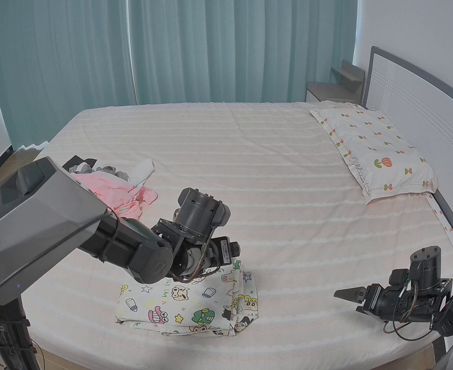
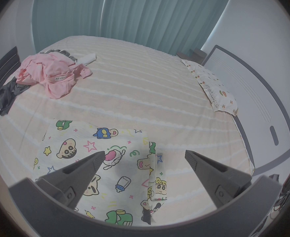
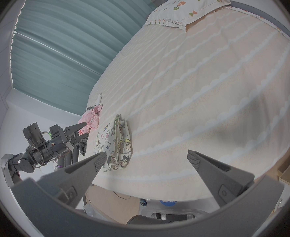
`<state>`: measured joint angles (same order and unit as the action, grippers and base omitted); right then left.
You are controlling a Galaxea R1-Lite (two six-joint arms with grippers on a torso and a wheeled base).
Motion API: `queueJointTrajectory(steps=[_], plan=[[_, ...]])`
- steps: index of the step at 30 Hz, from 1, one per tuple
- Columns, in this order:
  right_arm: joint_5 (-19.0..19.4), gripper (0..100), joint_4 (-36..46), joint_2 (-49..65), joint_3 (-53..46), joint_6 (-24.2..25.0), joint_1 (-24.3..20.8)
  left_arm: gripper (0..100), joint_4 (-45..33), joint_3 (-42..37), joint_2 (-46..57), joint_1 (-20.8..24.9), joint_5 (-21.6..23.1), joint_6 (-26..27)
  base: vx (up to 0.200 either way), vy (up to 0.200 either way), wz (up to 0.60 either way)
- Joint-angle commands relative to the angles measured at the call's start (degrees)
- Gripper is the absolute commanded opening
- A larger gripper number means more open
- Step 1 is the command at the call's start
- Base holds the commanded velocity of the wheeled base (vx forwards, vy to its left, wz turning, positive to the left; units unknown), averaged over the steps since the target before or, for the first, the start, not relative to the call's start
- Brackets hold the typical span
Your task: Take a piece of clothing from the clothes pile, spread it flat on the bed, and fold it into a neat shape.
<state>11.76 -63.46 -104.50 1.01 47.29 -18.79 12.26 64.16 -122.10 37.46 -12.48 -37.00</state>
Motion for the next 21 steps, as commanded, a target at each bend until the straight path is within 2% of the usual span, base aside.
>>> queueJointTrajectory(steps=[1,3,5,10,16,19,21], plan=[[0.01,100,0.1,0.0,-1.01,0.0,-0.02,100,-0.13,-1.14,1.69,-0.99,0.0,-2.11,0.0,0.0,0.0],[0.01,100,0.1,-0.09,-1.01,0.0,-0.02,100,-0.05,-2.02,2.92,-1.51,0.27,-2.99,0.0,0.0,0.0],[0.01,100,0.18,-0.18,-1.01,0.0,-0.11,100,0.39,-6.5,7.67,-3.71,2.38,-3.87,0.0,0.0,0.0],[-0.07,100,0.36,-0.09,-1.01,0.0,-0.11,100,3.21,-15.29,13.47,-5.21,5.8,-5.28,0.0,0.0,0.0],[-0.16,100,0.62,-0.09,-1.01,0.0,-0.73,100,15.6,-27.77,17.16,-5.12,10.2,-9.23,-0.2,0.0,0.0],[-0.16,100,0.62,-0.18,-1.01,0.0,-0.73,100,18.5,-29.97,16.81,-5.12,11.52,-10.11,0.0,0.0,0.0],[-0.16,100,0.62,-0.97,-1.01,0.0,-0.64,100,23.07,-32.69,16.72,-4.77,13.01,-10.99,0.0,0.0,0.0]])
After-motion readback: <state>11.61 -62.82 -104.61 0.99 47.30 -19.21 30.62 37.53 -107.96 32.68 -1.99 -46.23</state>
